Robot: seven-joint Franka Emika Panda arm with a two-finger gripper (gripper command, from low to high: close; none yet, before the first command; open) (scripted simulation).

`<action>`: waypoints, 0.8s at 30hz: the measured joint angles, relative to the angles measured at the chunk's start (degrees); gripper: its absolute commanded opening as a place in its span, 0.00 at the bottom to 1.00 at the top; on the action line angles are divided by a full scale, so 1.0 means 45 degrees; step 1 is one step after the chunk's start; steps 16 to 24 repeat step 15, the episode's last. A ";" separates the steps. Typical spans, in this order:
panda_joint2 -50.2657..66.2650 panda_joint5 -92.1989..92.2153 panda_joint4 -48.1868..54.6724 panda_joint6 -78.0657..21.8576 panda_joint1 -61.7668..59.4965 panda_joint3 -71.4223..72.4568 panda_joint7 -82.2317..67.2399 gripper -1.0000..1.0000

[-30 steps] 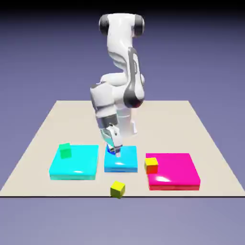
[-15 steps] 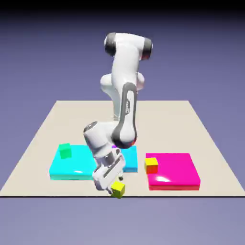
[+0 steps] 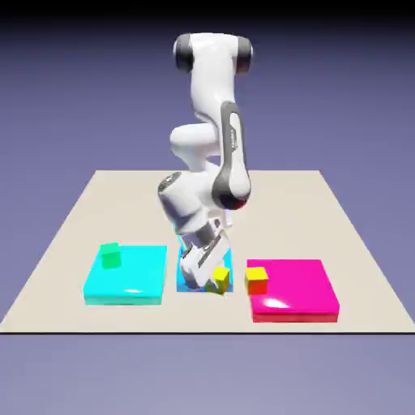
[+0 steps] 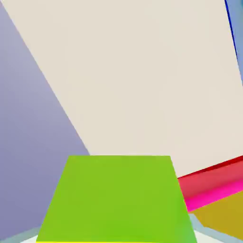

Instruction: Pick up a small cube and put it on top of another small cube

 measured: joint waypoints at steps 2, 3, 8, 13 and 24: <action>-0.0923 -0.0690 -0.0572 0.0024 -0.0056 0.0627 0.0751 0.00; -0.1385 -0.1035 -0.0858 0.0035 -0.0067 0.0899 0.1126 0.00; -0.2104 -0.1394 -0.1488 0.0381 -0.0044 0.1827 0.1669 0.00; -0.0040 0.0946 -0.1039 0.1792 0.0256 0.2269 -0.0198 1.00; -0.0040 0.0946 -0.1039 0.1780 0.0243 0.2268 -0.0198 1.00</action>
